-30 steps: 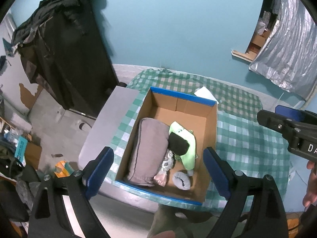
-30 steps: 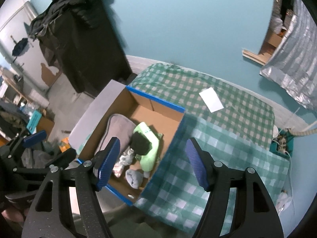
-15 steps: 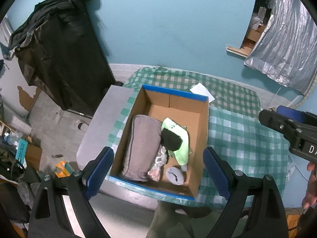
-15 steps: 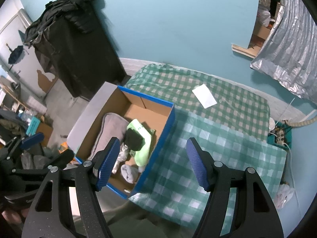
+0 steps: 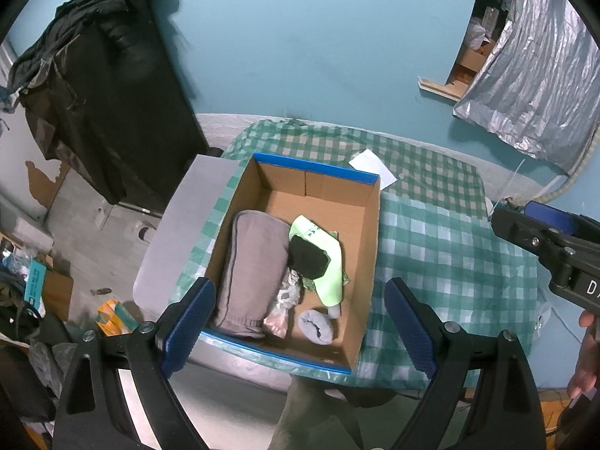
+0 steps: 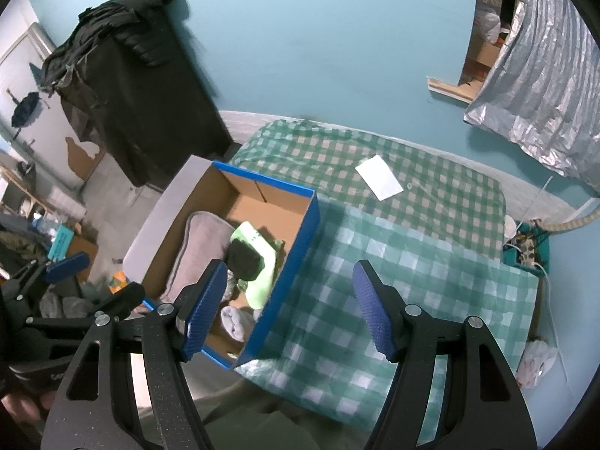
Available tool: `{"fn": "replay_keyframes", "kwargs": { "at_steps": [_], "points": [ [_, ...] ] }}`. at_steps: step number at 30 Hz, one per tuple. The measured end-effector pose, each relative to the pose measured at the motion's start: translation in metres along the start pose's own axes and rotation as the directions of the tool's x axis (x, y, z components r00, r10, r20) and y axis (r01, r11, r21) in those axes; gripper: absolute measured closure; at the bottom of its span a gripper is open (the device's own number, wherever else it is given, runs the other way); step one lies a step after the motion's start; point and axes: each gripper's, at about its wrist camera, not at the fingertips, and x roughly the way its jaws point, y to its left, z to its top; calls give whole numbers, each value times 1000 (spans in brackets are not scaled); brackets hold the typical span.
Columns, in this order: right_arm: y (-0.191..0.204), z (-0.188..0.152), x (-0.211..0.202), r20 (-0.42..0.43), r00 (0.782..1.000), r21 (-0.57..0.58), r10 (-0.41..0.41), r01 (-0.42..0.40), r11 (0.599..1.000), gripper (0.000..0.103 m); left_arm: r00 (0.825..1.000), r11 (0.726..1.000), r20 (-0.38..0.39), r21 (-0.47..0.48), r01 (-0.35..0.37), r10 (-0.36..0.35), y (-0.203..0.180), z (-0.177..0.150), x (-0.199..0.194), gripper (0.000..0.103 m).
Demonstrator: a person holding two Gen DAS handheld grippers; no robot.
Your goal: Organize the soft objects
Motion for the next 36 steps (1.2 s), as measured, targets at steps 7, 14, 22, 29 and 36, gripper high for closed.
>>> {"fn": "replay_keyframes", "kwargs": {
  "at_steps": [7, 14, 22, 29, 36],
  "points": [
    [-5, 0, -2, -1, 1000, 4, 1, -1, 1000, 34, 1000, 1000, 2, 11, -6, 6, -7, -1, 0, 11],
    [-7, -1, -2, 0, 1000, 0, 1, -1, 1000, 34, 1000, 1000, -4, 21, -10, 10, -11, -2, 2, 11],
    [-5, -2, -2, -5, 1000, -7, 7, -7, 1000, 34, 1000, 1000, -6, 23, -11, 11, -12, -1, 2, 11],
    [-4, -1, -2, -5, 1000, -7, 7, -7, 1000, 34, 1000, 1000, -6, 23, -14, 14, -11, 0, 2, 11],
    [-3, 0, 0, -9, 1000, -15, 11, -11, 1000, 34, 1000, 1000, -10, 16, -24, 24, -9, 1, 4, 11]
  ]
}}
